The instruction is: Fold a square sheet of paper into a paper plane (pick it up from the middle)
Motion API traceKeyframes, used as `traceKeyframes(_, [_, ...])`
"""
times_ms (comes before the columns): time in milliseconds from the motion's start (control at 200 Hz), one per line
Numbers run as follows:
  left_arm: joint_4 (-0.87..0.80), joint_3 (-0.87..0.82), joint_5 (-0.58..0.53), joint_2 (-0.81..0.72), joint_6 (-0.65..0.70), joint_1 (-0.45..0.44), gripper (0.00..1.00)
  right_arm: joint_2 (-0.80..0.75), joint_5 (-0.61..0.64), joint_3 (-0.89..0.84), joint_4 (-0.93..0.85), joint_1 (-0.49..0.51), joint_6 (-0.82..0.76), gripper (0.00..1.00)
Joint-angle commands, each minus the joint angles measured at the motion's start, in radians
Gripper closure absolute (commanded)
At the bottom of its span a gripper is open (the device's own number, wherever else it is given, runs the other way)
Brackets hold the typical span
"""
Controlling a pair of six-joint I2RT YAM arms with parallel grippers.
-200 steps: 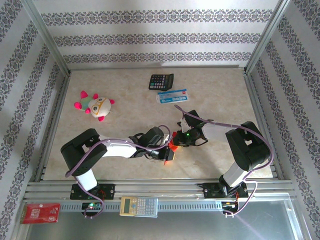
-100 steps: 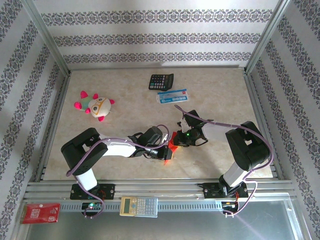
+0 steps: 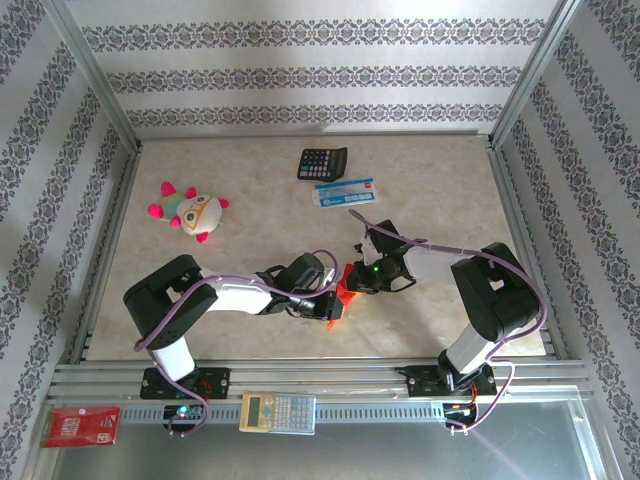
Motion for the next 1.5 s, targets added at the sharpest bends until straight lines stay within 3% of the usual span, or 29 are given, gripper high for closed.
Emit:
traceKeyframes(0, [0.001,-0.019,-0.016,0.025,0.032,0.014,0.83,0.039,0.076,-0.022,-0.045,-0.011,-0.016,0.86])
traceKeyframes(435, [-0.015,-0.059,-0.051,0.031,0.025,0.012,0.85,0.032,0.067,-0.012,-0.051,-0.013,-0.015,0.85])
traceKeyframes(789, [-0.02,-0.095,-0.083,0.042,0.008,0.012,0.91,-0.113,-0.092,0.006,-0.009,-0.013,0.06,0.82])
traceKeyframes(1044, [-0.013,-0.095,-0.072,0.051,0.002,0.012,0.94,-0.174,-0.098,-0.092,0.058,0.027,0.144,0.84])
traceKeyframes(1499, [-0.022,-0.091,-0.071,0.055,0.004,0.012,0.95,-0.102,-0.074,-0.139,0.177,0.117,0.221,0.86])
